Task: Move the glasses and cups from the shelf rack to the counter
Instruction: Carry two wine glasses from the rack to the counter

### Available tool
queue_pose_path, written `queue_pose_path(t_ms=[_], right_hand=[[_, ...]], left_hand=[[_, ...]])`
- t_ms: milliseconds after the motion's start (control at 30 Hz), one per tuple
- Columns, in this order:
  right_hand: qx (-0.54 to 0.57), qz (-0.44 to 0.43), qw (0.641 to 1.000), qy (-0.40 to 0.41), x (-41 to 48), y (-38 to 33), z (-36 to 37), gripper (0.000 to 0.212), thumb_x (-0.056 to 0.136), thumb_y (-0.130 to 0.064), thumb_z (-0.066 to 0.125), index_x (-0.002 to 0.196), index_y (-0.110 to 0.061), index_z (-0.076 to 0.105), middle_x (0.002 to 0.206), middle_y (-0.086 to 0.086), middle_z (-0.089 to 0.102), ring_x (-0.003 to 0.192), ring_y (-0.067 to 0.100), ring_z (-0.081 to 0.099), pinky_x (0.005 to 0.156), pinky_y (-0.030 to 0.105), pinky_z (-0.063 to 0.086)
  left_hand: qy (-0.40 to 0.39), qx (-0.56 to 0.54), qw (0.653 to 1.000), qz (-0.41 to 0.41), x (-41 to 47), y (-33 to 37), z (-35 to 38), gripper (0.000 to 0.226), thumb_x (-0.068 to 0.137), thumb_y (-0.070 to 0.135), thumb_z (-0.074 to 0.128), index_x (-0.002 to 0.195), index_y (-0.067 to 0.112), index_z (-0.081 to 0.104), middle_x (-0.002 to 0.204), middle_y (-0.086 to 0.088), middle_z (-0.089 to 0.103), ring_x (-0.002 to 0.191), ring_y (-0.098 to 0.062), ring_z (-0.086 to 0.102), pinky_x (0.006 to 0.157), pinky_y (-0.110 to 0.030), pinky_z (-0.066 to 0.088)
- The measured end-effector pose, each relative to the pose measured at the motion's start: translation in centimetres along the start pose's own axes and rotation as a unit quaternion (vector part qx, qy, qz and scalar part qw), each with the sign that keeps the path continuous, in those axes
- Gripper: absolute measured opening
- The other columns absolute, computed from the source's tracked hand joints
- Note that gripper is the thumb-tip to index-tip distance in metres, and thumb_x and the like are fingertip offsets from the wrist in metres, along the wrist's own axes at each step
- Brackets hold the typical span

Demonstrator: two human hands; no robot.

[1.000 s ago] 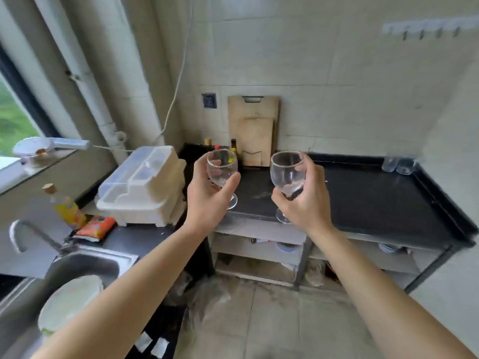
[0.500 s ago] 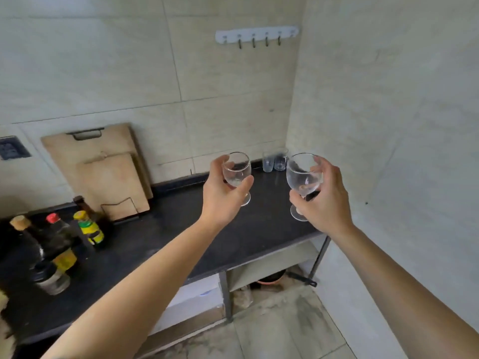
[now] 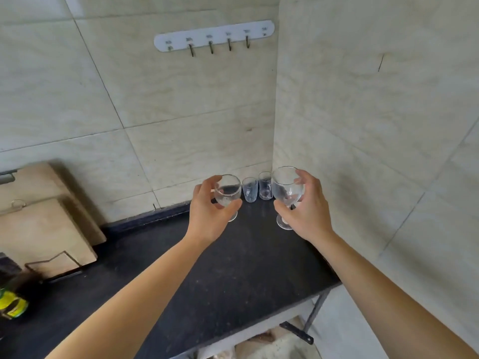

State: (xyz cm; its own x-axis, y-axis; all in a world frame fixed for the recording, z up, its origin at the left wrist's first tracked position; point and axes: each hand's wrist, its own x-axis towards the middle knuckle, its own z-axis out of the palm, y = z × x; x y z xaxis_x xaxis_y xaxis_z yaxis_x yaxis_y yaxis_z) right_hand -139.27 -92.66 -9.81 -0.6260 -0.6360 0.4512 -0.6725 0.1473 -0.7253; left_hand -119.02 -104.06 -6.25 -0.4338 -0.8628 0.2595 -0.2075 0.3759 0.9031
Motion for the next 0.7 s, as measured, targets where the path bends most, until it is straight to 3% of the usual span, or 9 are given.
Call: queue_pose_path(t_ms=[100, 233, 333, 500, 600, 700], right_hand=[[0.007, 0.007, 1.0, -0.017, 4.3, 1.6, 1.9, 0.078, 0.071, -0.042, 0.078, 0.135, -0.04, 0.033, 0.125, -0.015, 0.049, 0.081, 0.012, 0.057, 0.068, 0.033, 0.047], [0.002, 0.018, 0.998, -0.055, 8.9, 3.9, 5.8, 0.08, 0.071, -0.049, 0.079, 0.136, -0.037, 0.034, 0.128, -0.015, 0.053, 0.095, 0.014, 0.062, 0.071, 0.027, 0.044], [-0.012, 0.037, 0.995, -0.089, 11.3, 5.3, 9.0, 0.082, 0.07, -0.056, 0.08, 0.136, -0.037, 0.035, 0.125, -0.024, 0.054, 0.101, 0.009, 0.061, 0.076, 0.03, 0.046], [-0.021, 0.075, 0.99, -0.118, 14.5, 7.9, 15.1, 0.082, 0.068, -0.054, 0.085, 0.131, -0.041, 0.035, 0.119, -0.027, 0.053, 0.102, 0.004, 0.058, 0.071, 0.019, 0.04], [-0.022, 0.105, 0.984, -0.145, 15.9, 10.3, 19.8, 0.086, 0.066, -0.05, 0.088, 0.136, -0.034, 0.039, 0.13, -0.015, 0.058, 0.11, 0.01, 0.06, 0.082, 0.023, 0.047], [-0.018, 0.111, 0.982, -0.153, 16.4, 12.0, 24.5, 0.084, 0.067, -0.039, 0.091, 0.136, -0.03, 0.044, 0.128, -0.012, 0.052, 0.113, 0.015, 0.06, 0.088, 0.036, 0.056]], left_hand=[[0.021, 0.005, 1.0, -0.014, 3.5, -1.5, 1.3, 0.062, 0.075, 0.027, 0.082, 0.127, 0.039, 0.052, 0.121, 0.009, 0.051, 0.106, 0.002, 0.059, 0.068, -0.004, 0.047], [0.024, 0.036, 0.998, -0.05, 7.9, -4.4, 2.0, 0.062, 0.073, 0.03, 0.082, 0.123, 0.046, 0.05, 0.116, 0.017, 0.052, 0.101, 0.016, 0.053, 0.077, -0.01, 0.043], [0.021, 0.056, 0.995, -0.074, 11.4, -7.4, 2.3, 0.061, 0.074, 0.031, 0.083, 0.125, 0.043, 0.05, 0.118, 0.013, 0.055, 0.102, 0.007, 0.055, 0.077, -0.012, 0.04], [-0.002, 0.088, 0.99, -0.112, 17.9, -14.2, 3.3, 0.068, 0.076, 0.028, 0.082, 0.136, 0.029, 0.05, 0.125, 0.006, 0.057, 0.108, -0.014, 0.057, 0.083, -0.024, 0.043], [-0.022, 0.099, 0.985, -0.138, 20.8, -18.9, 4.4, 0.067, 0.075, 0.026, 0.082, 0.135, 0.028, 0.051, 0.12, 0.008, 0.056, 0.106, -0.015, 0.057, 0.079, -0.02, 0.041], [-0.036, 0.101, 0.979, -0.174, 22.8, -23.2, 5.5, 0.066, 0.073, 0.024, 0.082, 0.131, 0.029, 0.053, 0.12, 0.006, 0.057, 0.104, -0.015, 0.059, 0.075, -0.018, 0.043]])
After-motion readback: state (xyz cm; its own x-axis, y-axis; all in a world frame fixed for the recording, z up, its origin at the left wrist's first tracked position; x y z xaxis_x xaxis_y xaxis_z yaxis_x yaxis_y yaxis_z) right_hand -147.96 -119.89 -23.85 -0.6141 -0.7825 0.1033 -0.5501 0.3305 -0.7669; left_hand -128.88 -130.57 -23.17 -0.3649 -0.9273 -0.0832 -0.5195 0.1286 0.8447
